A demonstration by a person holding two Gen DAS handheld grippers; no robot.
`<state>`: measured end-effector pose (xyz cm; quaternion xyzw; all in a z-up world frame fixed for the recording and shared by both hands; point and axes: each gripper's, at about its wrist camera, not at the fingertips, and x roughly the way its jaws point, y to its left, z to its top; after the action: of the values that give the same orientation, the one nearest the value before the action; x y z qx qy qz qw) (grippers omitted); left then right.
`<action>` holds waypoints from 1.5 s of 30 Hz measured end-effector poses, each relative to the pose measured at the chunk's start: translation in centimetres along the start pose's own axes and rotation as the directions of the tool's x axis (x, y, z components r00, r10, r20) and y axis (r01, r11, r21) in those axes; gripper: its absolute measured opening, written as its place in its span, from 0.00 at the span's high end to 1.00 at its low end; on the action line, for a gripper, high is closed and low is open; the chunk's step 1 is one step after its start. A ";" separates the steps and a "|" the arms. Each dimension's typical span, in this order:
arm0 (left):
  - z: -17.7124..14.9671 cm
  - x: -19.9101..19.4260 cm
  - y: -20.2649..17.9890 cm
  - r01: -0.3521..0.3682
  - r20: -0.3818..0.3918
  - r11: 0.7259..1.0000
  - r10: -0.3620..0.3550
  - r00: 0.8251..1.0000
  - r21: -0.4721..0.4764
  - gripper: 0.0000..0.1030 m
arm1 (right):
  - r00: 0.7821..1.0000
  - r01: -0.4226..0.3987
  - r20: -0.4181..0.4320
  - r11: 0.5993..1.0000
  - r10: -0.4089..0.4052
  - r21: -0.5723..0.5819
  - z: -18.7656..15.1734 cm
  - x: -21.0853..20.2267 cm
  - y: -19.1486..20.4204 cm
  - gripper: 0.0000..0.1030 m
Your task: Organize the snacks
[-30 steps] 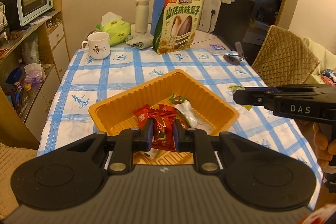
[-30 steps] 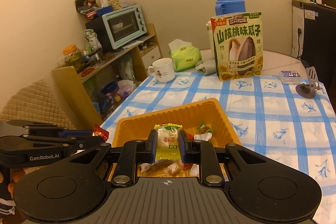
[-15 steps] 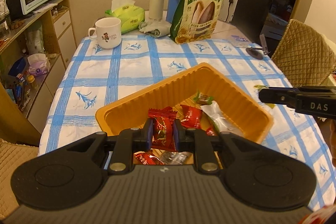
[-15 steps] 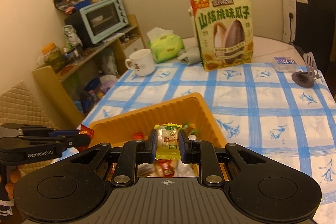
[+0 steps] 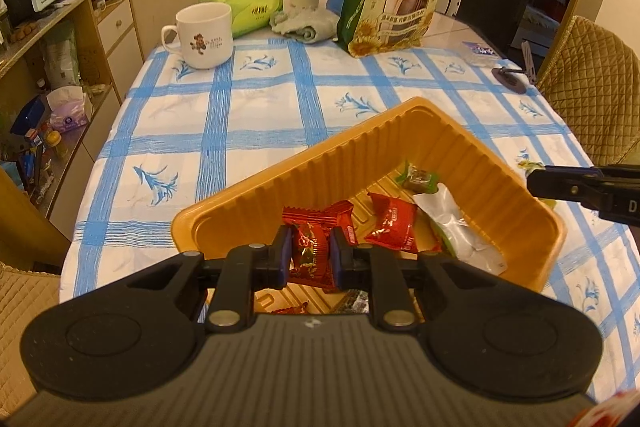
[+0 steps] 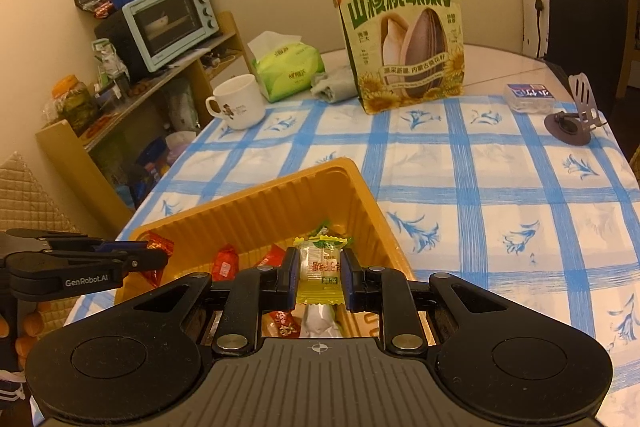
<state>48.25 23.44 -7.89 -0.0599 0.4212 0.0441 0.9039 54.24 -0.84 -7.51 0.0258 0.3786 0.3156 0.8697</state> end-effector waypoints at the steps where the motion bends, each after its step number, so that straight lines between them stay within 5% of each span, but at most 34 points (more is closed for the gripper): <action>1: 0.0 0.3 0.0 -0.002 -0.005 1.000 0.002 1.000 -0.001 0.83 | 1.000 0.002 -0.002 1.000 -0.002 0.001 0.0 0.1 -0.1 0.79; 11: -0.1 1.5 0.4 0.004 -0.027 1.000 -0.004 1.000 -0.009 0.82 | 1.000 0.008 -0.012 1.000 -0.008 0.017 0.1 0.8 -0.9 0.79; 37: 0.0 -1.2 -0.5 0.027 0.002 0.999 -0.027 1.000 -0.018 0.56 | 1.000 0.003 0.003 1.000 -0.002 -0.019 0.2 1.9 -1.0 0.78; 39: -0.1 -1.7 -0.6 0.024 0.007 1.000 -0.024 1.000 -0.017 0.51 | 1.000 0.006 0.001 1.000 -0.006 -0.021 0.1 1.8 -0.9 0.72; 41: -0.2 -2.2 -0.7 0.025 0.011 1.000 -0.025 1.000 -0.015 0.50 | 1.000 0.003 0.013 1.000 -0.003 -0.010 0.0 1.3 -0.8 0.45; 45: -0.7 -3.6 -1.0 0.022 0.022 1.000 -0.022 1.000 -0.021 0.39 | 1.000 -0.007 0.021 1.000 0.007 0.007 -0.5 -0.1 -0.5 0.33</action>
<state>45.50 22.22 -5.53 -0.0734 0.4100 0.0392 0.9083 54.08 -1.40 -7.92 0.0335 0.3703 0.3170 0.8725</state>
